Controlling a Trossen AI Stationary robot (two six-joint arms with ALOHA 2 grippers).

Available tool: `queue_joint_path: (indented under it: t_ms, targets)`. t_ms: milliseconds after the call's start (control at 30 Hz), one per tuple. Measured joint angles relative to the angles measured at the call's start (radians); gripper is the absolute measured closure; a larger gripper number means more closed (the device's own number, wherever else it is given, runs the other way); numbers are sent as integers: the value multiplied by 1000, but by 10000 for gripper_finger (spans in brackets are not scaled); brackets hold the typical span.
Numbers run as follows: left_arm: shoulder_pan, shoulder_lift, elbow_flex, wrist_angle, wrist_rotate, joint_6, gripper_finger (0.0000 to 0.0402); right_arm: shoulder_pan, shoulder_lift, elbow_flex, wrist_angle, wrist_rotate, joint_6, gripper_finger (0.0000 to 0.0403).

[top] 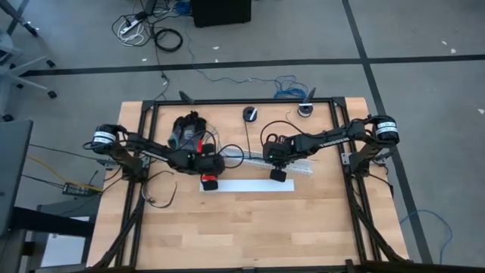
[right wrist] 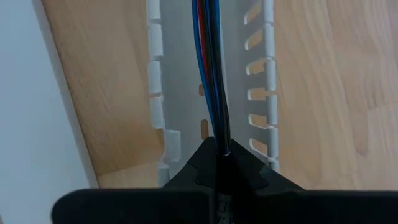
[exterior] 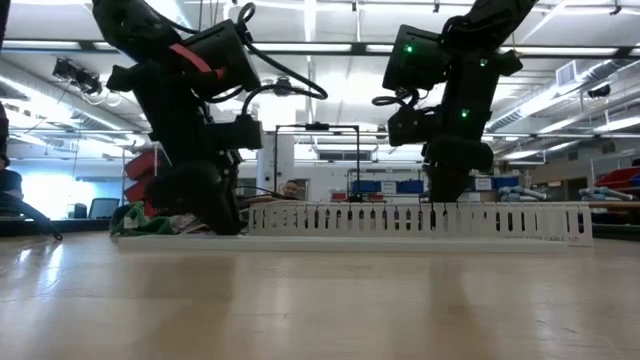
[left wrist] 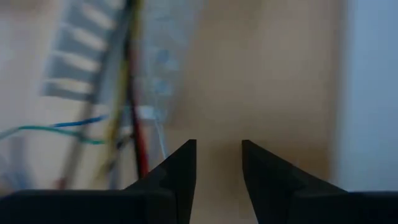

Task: Ziptie cables
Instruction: Put the ziptied cables into the white cable duct

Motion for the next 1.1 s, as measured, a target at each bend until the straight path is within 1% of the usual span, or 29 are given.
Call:
queue_joint_path:
  t_ms: [67,167,367,600,700,767,900,967,1100]
  targets:
    - [2,0,3,-5,-55,12,282,2,0,0,-1,0,8,395]
    - [5,0,4,-10,-106,26,282,5,0,0,-3,-1,9,395]
    - [21,-6,4,-27,-119,44,282,5,0,0,-24,-6,17,395]
    - [22,-67,4,-66,-171,52,282,5,0,0,-31,-7,17,395]
    - [35,-78,5,-67,-169,59,282,5,0,0,-31,-8,17,395]
    - [48,-78,5,-69,-148,60,282,5,0,0,-33,-8,18,395]
    - [67,-78,-12,1,-99,68,282,7,0,0,-51,-8,25,395]
    - [73,-78,-18,29,-97,78,282,7,0,0,-66,-4,34,395]
    - [92,-73,-24,34,-84,80,282,13,0,1,-97,24,53,395]
